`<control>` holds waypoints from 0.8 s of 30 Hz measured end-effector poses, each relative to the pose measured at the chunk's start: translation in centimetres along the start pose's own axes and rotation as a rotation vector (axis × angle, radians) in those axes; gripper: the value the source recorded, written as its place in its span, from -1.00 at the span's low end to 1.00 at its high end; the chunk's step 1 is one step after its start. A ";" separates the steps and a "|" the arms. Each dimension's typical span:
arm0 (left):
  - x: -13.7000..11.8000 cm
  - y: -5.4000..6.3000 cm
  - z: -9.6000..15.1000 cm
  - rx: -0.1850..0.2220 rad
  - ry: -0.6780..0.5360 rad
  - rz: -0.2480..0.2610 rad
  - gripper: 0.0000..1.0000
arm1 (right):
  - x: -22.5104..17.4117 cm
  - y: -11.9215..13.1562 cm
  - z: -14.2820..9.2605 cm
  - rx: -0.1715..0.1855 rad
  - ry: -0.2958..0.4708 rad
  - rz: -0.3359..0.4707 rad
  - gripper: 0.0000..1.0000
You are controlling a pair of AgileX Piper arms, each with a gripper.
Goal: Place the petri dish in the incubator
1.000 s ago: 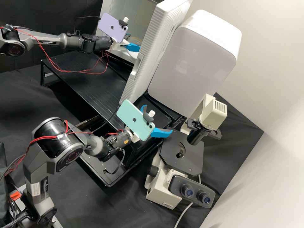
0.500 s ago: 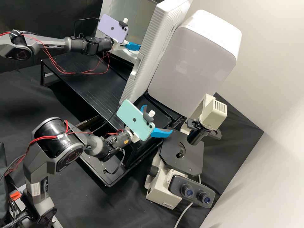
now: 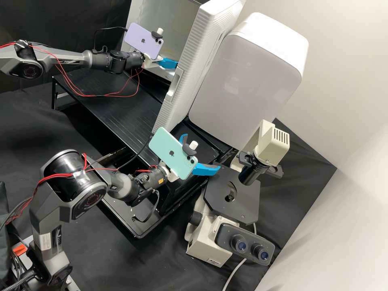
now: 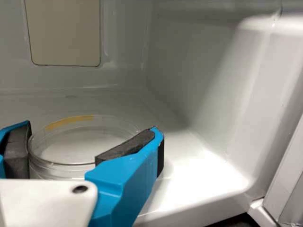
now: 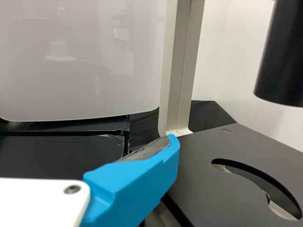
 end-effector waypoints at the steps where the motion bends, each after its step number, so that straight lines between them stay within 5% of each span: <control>1: 0.0 0.0 0.0 0.003 0.000 0.000 -1.00 | 0.0 0.0 0.0 0.000 0.000 0.000 1.00; 2: 0.0 0.0 0.0 0.003 0.000 0.000 1.00 | 0.0 0.0 0.0 0.000 0.000 0.000 1.00; 10: 0.1 -0.6 -0.2 0.049 0.006 -0.010 1.00 | 0.0 0.0 0.0 0.000 0.000 0.000 1.00; 24: 0.1 -0.9 -0.3 0.071 0.002 -0.014 1.00 | 0.0 0.0 0.0 0.000 0.000 0.000 1.00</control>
